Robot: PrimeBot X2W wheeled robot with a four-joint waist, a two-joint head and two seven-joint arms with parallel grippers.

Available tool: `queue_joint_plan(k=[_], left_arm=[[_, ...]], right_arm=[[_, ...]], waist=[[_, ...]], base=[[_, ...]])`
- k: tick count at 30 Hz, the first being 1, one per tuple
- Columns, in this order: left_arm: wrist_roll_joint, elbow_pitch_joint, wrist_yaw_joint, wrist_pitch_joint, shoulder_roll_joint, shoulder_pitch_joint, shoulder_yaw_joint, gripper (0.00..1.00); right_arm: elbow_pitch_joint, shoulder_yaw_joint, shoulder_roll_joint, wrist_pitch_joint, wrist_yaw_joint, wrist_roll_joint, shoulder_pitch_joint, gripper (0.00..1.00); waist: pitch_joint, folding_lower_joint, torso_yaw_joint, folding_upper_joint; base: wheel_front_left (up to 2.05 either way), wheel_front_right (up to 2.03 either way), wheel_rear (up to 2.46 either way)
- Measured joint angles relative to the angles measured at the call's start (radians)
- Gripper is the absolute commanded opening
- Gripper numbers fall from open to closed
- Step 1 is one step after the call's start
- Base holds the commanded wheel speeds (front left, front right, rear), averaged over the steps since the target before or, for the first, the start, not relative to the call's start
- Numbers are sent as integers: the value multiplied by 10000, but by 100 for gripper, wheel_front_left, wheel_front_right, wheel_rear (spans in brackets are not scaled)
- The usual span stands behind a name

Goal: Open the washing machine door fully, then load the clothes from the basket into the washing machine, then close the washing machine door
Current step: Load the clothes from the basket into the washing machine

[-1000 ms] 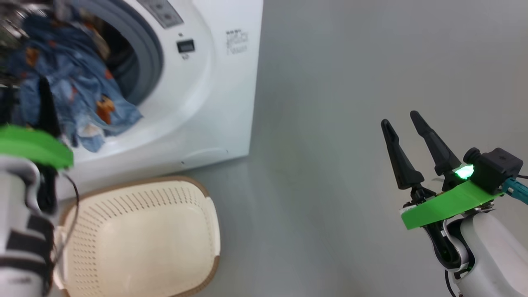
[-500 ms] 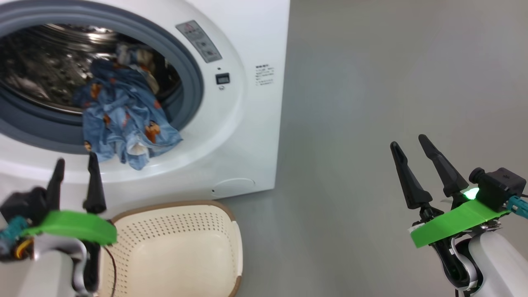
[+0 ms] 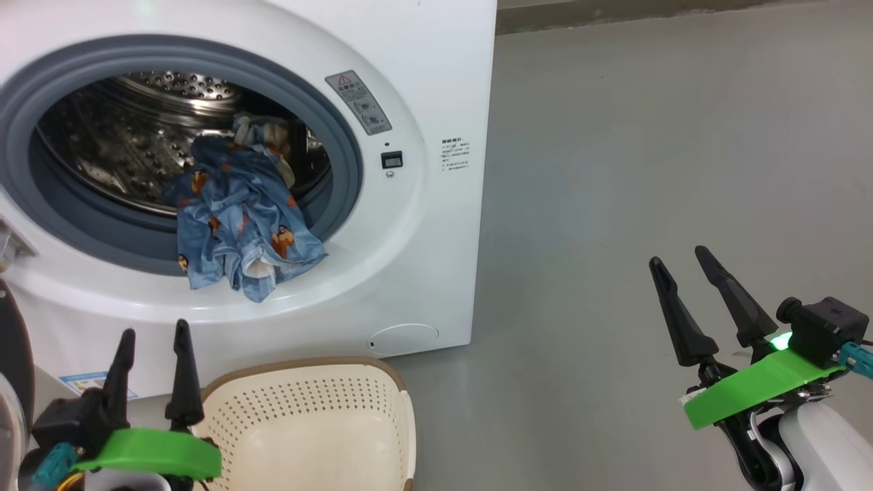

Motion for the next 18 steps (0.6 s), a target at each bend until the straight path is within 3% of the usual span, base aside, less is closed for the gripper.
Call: queue_joint_plan(k=[18], left_arm=[[173, -773, 211, 0, -82, 642, 42, 100]], right_arm=[[12, -21, 12, 0, 0, 0, 166, 100]], waist=[[-103, 1, 34, 0]], base=[[0, 0, 0]])
